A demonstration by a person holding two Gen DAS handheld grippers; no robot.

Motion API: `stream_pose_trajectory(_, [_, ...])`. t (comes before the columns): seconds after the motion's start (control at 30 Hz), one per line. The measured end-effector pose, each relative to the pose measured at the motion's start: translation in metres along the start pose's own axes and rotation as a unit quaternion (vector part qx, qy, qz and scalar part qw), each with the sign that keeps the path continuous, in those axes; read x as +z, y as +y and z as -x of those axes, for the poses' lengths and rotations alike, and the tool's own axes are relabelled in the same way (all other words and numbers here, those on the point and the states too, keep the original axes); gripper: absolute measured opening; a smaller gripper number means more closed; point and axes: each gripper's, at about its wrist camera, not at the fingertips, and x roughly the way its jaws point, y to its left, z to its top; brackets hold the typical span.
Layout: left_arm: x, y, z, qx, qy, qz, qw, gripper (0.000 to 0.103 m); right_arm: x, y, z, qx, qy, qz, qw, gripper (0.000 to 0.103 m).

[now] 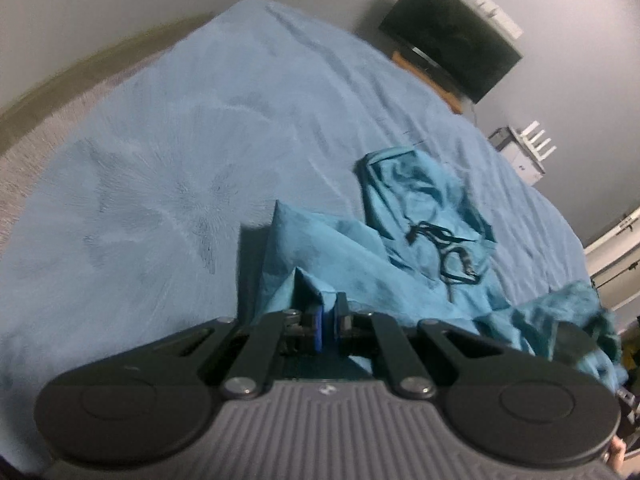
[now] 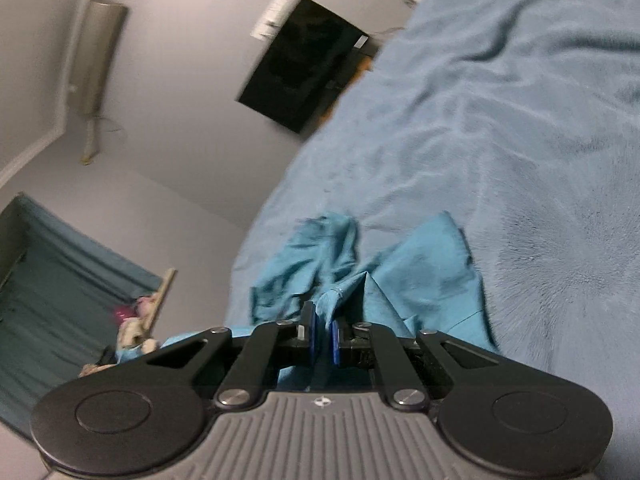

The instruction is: Fold large clothes

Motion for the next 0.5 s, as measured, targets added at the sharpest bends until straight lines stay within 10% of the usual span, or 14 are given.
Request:
stream_pose_trajectory(0.3, [0.019, 0.026, -0.060, -0.024, 0.027, 0.055, 0.9978, 0.007, 0.000, -0.059, -0.057, -0.065, 0.033, -0.053, 0.996, 0.015])
stream_pose_trajectory(0.5, [0.007, 0.014, -0.023, -0.035, -0.017, 0.002, 0.9992, 0.016, -0.005, -0.035, -0.049, -0.087, 0.033, 0.038, 0.995, 0.035])
